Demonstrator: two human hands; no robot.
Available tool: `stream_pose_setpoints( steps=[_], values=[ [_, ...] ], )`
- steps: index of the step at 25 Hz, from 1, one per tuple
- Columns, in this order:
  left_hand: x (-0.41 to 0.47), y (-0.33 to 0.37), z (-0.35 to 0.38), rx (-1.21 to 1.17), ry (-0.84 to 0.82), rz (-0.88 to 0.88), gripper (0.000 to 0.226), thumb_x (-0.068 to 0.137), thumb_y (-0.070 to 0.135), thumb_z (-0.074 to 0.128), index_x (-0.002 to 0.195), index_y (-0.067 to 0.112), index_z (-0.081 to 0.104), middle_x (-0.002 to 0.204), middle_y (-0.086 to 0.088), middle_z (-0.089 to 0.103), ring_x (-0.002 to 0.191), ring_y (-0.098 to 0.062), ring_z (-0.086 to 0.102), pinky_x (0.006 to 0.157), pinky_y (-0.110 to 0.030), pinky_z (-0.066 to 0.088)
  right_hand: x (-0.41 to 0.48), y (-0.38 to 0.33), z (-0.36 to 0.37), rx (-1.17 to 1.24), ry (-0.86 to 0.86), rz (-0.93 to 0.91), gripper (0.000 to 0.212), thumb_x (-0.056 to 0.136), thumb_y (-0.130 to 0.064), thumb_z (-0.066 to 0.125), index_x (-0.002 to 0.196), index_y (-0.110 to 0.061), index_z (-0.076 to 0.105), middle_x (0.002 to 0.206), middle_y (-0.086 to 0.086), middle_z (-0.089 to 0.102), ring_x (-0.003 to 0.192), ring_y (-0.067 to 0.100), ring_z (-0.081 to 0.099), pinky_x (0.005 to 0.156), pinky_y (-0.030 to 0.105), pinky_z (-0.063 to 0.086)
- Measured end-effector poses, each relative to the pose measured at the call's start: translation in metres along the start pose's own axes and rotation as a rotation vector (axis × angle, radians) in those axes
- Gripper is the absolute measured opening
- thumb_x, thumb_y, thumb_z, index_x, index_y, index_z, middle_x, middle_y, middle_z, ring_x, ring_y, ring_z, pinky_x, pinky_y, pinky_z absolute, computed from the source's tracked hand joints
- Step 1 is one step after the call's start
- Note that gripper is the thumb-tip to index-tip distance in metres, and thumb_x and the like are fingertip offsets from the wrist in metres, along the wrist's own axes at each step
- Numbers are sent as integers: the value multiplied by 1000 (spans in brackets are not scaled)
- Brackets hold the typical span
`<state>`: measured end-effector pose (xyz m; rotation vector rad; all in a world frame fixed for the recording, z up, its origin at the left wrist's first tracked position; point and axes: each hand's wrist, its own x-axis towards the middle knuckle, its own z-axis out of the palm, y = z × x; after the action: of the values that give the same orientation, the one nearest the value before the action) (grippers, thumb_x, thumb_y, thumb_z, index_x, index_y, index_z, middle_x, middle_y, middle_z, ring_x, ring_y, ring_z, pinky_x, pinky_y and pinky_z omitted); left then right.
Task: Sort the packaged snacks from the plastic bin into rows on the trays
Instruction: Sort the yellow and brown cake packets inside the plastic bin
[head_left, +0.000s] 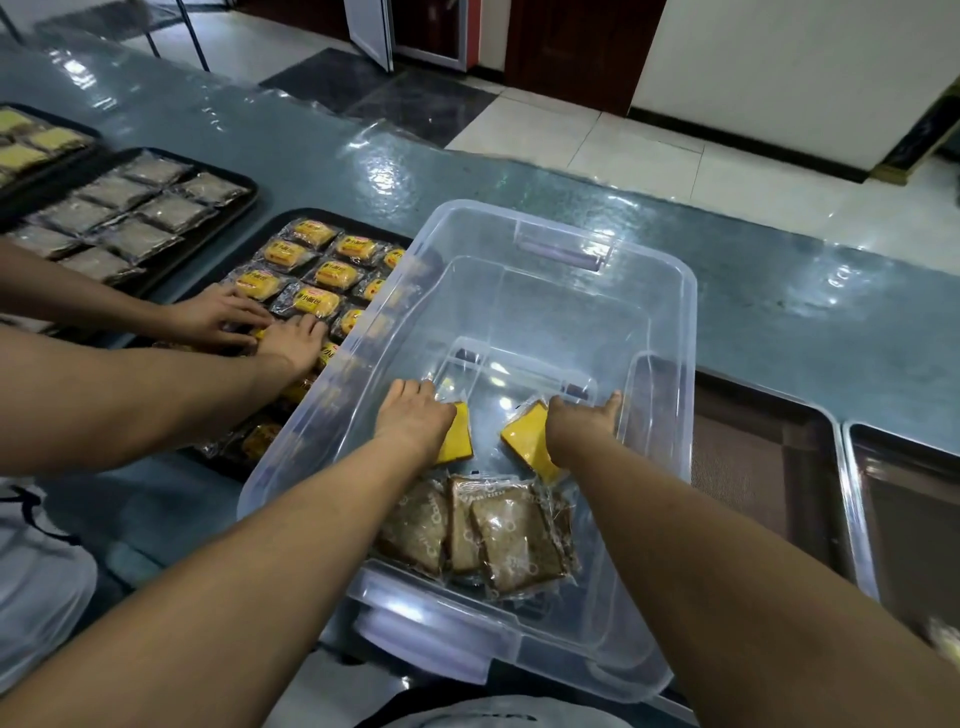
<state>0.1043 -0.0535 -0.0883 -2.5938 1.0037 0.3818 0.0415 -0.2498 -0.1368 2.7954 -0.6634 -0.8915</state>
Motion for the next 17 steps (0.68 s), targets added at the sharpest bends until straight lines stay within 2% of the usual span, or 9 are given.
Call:
stream_pose_setpoints(
  steps=[2, 3, 5, 7, 11, 15, 17],
  values=[
    [-1, 2, -3, -49, 16, -4, 37, 95, 15, 52, 130, 25, 53, 132, -12, 44, 126, -33, 43, 103, -40, 30, -3, -2, -5, 127, 58, -4, 56, 91, -11, 48, 145, -11, 32, 141, 19, 51, 129, 39, 51, 112, 67, 24],
    [-1, 3, -5, -83, 17, -7, 36, 95, 13, 52, 129, 24, 54, 131, -13, 43, 125, -34, 45, 102, -41, 32, -5, -4, -9, 219, 87, -17, 54, 92, -8, 48, 144, -10, 33, 142, 22, 45, 128, 42, 51, 107, 61, 35],
    [-2, 2, -10, -192, 7, -26, 32, 94, 7, 54, 125, 18, 56, 131, -14, 40, 122, -37, 45, 97, -44, 41, -11, -6, -18, 369, 131, -67, 50, 93, -3, 49, 140, -9, 36, 139, 24, 37, 122, 46, 52, 96, 52, 46],
    [-3, 0, -12, -293, 3, -49, 33, 92, 0, 55, 122, 13, 57, 129, -16, 36, 121, -38, 42, 92, -46, 45, -15, -5, -31, 425, 156, -94, 48, 92, -2, 50, 138, -10, 40, 136, 22, 37, 116, 46, 55, 90, 47, 47],
    [-1, -4, -24, -416, 93, -55, 38, 89, -1, 56, 124, 14, 55, 126, -15, 34, 119, -37, 39, 91, -47, 47, -26, 7, -58, 556, 320, -75, 46, 89, -4, 50, 134, -12, 45, 125, 22, 53, 113, 44, 55, 91, 44, 46],
    [-6, -3, -40, -548, 290, -1, 42, 83, 1, 68, 121, 18, 58, 120, -13, 37, 111, -36, 42, 89, -51, 48, -48, 28, -76, 771, 555, -108, 59, 84, -2, 48, 139, -23, 45, 111, 22, 59, 104, 43, 56, 79, 41, 42],
    [-13, 1, -47, -597, 416, 47, 43, 78, 2, 74, 117, 17, 62, 118, -12, 39, 108, -35, 44, 85, -51, 49, -64, 39, -78, 826, 634, -125, 57, 84, -3, 48, 137, -25, 47, 108, 20, 58, 101, 41, 55, 78, 41, 43]
  ],
)
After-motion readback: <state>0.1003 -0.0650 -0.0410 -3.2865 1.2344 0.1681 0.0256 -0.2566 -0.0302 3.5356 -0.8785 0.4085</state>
